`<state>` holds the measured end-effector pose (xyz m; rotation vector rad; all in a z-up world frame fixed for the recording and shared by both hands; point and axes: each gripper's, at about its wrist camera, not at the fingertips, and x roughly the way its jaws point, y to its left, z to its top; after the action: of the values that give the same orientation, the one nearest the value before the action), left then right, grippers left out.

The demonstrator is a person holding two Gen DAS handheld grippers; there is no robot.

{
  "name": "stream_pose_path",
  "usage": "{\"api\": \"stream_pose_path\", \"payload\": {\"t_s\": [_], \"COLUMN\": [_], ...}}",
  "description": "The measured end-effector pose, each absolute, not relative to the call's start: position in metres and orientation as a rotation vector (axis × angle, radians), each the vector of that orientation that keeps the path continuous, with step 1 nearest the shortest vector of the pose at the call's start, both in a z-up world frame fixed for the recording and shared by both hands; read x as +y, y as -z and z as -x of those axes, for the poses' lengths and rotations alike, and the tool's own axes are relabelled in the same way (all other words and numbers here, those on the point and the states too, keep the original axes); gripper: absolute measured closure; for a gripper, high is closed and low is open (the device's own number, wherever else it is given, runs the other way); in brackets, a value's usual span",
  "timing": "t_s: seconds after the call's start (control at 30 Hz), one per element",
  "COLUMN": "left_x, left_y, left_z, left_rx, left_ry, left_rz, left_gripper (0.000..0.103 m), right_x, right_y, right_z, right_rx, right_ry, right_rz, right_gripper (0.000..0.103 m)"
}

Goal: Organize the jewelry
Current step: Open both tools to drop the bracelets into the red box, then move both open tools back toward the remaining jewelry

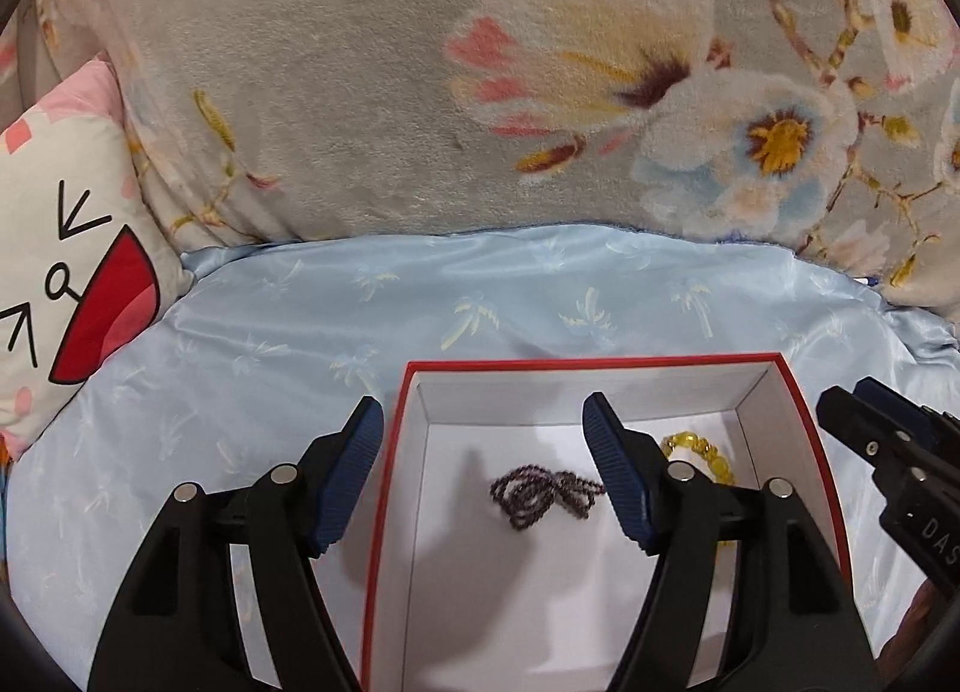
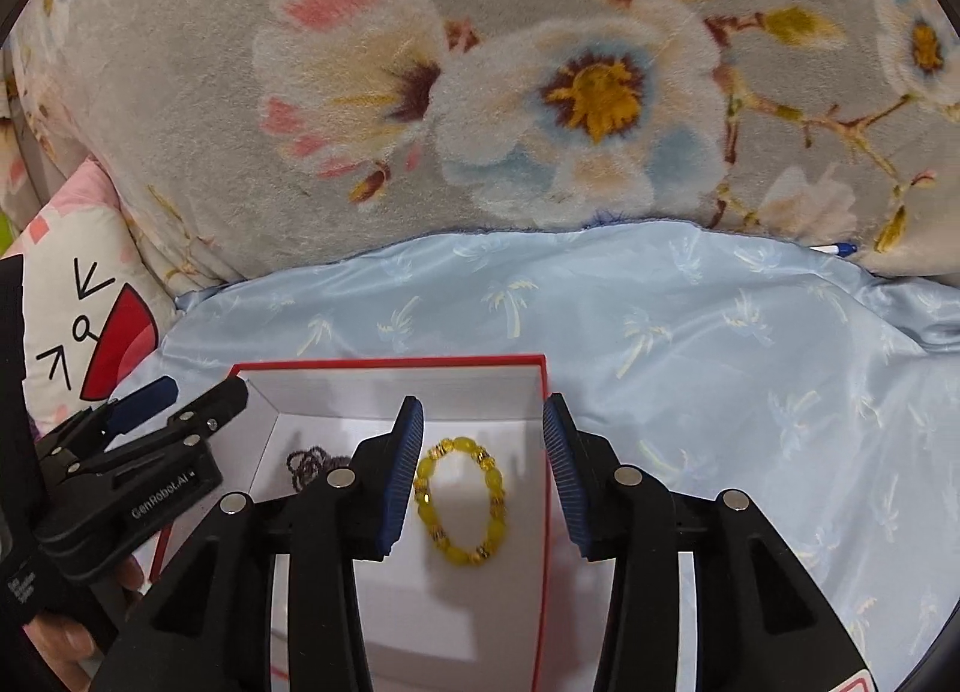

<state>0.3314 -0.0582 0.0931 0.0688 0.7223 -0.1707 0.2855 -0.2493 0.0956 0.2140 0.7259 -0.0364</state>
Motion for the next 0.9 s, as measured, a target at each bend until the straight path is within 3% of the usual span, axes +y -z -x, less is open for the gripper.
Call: {"api": "stream_pose_path", "payload": {"t_s": [0.53,0.9], "left_x": [-0.011,0.007], "left_y": [-0.102,-0.07], "left_z": [-0.226,-0.154], "left_rx": [0.731,0.793], "left_ry": [0.151,0.15], "left_rz": [-0.057,-0.05], "left_gripper": [0.038,0.038], "right_x": [-0.218,-0.204], "right_y": [-0.099,-0.071], "right_z": [-0.173,-0.098], "right_rx": [0.72,0.783], "right_ry": [0.049,0.032], "right_rz": [-0.137,-0.166], "right_gripper": [0.055,0.055]}}
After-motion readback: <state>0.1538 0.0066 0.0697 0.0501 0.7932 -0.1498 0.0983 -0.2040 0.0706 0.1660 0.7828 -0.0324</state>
